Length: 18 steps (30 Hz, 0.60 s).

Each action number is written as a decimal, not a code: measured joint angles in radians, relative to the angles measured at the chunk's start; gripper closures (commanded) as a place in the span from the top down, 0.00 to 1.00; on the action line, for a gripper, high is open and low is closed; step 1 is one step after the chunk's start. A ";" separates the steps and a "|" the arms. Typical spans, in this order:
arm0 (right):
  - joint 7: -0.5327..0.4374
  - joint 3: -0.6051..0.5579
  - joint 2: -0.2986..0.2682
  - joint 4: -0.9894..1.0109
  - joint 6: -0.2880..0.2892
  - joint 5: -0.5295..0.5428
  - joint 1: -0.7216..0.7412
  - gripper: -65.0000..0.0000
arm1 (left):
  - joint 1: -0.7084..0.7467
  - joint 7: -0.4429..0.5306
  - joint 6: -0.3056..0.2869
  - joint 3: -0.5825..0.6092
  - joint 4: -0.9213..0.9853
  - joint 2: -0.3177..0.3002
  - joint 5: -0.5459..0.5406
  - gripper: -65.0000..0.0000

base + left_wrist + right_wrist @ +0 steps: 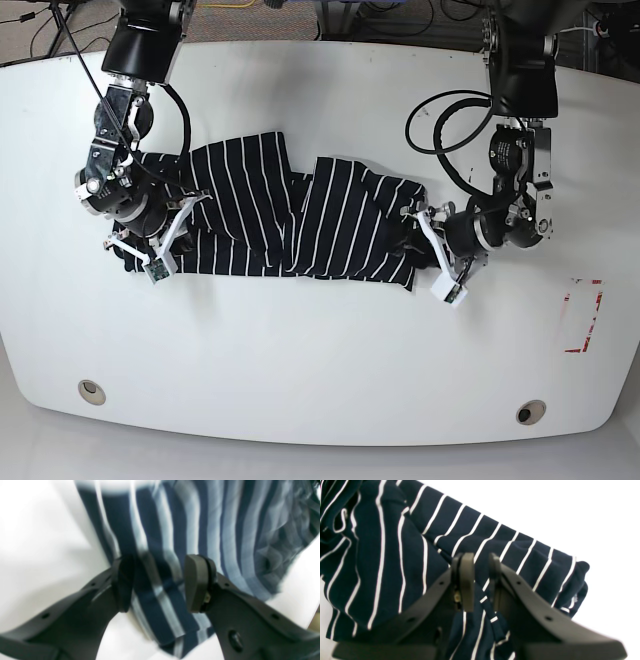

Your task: Layout the t-shirt on the table in an organized manner, then fold the t-shirt properly

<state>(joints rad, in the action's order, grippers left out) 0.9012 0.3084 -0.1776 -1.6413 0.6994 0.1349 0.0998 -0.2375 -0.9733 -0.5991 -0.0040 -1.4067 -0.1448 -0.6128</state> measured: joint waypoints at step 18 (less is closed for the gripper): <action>0.016 -0.002 0.000 0.000 0.000 0.000 -0.003 0.16 | -0.207 0.024 0.138 0.258 0.118 0.101 0.085 0.74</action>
<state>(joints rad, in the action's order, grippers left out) 0.9176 0.3065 -0.1776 -1.6409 0.6994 0.1349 0.0971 -0.4442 -0.9493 -0.4610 0.2543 -1.2884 -0.0441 -0.5274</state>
